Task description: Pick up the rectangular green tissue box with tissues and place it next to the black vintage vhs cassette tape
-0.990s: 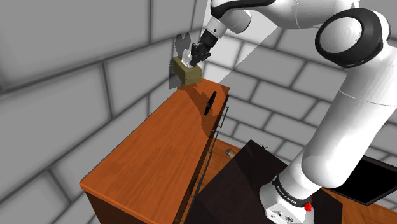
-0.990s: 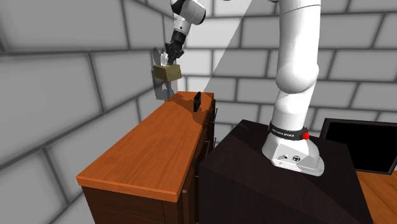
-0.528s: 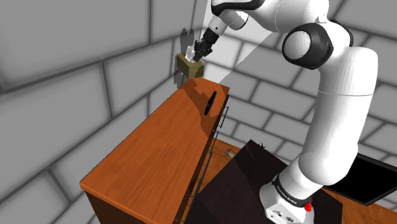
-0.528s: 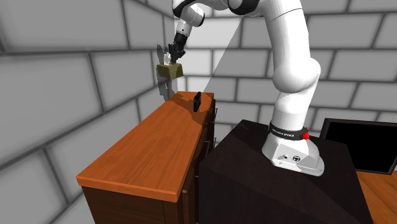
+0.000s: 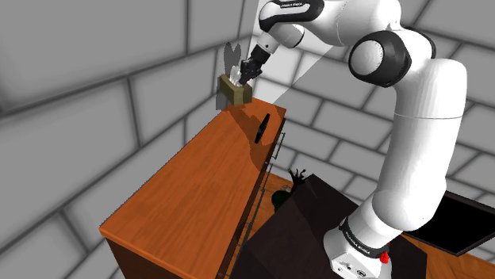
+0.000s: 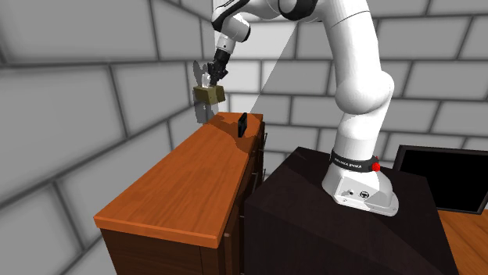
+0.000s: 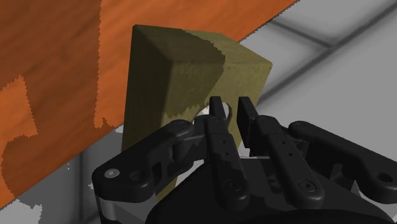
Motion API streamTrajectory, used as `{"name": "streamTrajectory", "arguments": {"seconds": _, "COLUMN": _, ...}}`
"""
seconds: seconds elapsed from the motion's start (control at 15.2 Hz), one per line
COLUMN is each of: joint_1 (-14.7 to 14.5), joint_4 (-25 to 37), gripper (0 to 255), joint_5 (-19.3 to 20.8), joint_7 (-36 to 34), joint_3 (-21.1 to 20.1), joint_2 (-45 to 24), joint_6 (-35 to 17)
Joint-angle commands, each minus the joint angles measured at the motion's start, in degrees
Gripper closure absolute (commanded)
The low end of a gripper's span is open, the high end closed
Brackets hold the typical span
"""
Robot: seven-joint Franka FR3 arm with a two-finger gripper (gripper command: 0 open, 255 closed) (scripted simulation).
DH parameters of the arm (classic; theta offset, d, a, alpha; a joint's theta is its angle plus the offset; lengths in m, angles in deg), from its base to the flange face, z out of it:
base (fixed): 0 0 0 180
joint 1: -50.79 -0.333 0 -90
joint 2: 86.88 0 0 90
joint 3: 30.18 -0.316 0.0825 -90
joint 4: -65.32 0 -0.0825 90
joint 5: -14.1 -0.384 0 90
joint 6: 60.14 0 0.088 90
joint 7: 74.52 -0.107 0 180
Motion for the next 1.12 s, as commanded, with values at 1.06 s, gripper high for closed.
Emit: {"name": "streamTrajectory", "arguments": {"seconds": 1.06, "joint_1": 0.0, "joint_4": -7.1, "gripper": 255, "joint_5": -3.0, "joint_7": 5.3, "joint_3": -1.1, "joint_2": -4.2, "joint_6": -10.4}}
